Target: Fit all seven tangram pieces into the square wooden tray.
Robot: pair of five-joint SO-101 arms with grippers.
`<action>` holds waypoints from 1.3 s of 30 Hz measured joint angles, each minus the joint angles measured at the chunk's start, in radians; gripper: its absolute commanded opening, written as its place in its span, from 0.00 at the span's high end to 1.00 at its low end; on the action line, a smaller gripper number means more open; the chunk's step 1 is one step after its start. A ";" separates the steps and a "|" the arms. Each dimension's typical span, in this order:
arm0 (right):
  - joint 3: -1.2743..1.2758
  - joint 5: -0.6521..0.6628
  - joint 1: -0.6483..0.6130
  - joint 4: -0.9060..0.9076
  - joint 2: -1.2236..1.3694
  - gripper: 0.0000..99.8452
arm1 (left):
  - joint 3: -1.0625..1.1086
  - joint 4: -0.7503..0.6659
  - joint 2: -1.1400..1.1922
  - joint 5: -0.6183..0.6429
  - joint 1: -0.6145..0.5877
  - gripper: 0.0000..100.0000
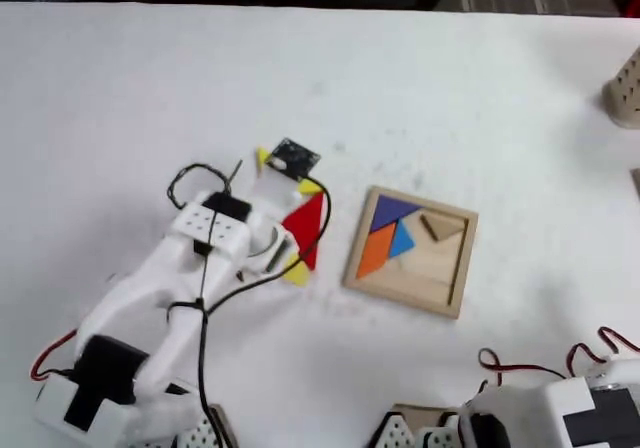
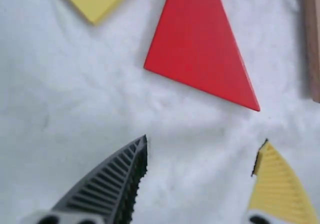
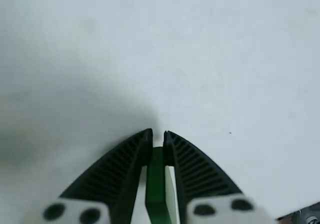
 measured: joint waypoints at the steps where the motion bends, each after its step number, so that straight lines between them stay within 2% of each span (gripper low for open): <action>1: 0.000 0.000 -0.006 0.008 -0.005 0.98 | 0.000 0.000 0.000 0.000 0.000 0.65; 8: -0.015 -0.086 -0.061 0.043 -0.011 0.98 | 0.009 0.000 0.000 0.000 0.000 0.65; 15: -0.147 -0.175 -0.172 0.264 -0.011 0.98 | 0.009 0.000 0.000 0.000 0.000 0.65; 20: -0.232 -0.293 -0.313 0.370 -0.011 0.98 | 0.012 0.000 0.000 0.000 0.000 0.65; 31: -0.273 -0.583 -0.672 0.437 -0.011 0.98 | 0.046 -0.031 0.000 0.000 -0.015 0.65; 35: -0.315 -0.600 -0.706 0.456 -0.011 0.95 | 0.046 -0.071 0.000 0.000 -0.063 0.65; 39: -0.338 -0.479 -0.626 0.543 -0.011 0.81 | 0.046 -0.084 0.000 0.000 -0.087 0.64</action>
